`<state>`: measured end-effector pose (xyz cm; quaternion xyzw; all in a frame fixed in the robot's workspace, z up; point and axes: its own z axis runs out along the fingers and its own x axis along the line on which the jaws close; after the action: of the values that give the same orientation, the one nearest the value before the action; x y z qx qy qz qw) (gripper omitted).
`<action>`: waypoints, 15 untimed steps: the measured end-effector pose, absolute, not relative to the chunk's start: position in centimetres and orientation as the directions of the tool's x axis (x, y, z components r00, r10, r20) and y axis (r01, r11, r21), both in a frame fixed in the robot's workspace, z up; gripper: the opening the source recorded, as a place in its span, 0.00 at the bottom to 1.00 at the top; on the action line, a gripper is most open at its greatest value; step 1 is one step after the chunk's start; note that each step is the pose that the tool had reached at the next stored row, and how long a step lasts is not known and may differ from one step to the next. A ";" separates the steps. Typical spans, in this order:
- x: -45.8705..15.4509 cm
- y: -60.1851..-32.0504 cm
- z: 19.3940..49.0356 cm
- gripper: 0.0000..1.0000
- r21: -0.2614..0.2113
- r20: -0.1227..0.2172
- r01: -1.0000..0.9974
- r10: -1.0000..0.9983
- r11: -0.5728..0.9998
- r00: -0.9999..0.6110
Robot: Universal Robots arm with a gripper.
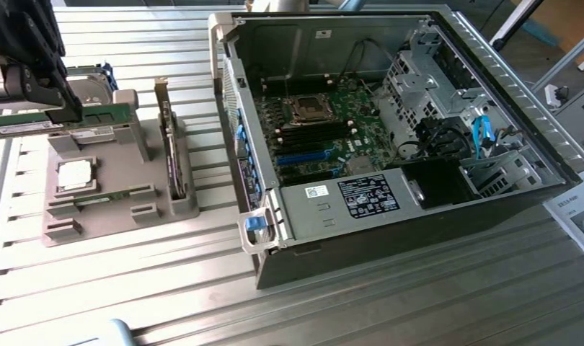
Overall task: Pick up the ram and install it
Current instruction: 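Pick up the ram and move it above insertion slot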
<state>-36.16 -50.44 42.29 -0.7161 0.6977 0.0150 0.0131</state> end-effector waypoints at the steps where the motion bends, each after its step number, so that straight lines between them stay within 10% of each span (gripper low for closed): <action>1: -36.0 -50.4 42.3 0.13 0.002 -0.040 -1.000 -0.999 -0.026 0.026; 15: -32.0 -50.4 42.3 0.13 0.002 -0.040 -1.000 -0.999 -0.026 0.026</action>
<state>-32.01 -50.44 42.28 -0.7161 0.6977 0.0150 0.0130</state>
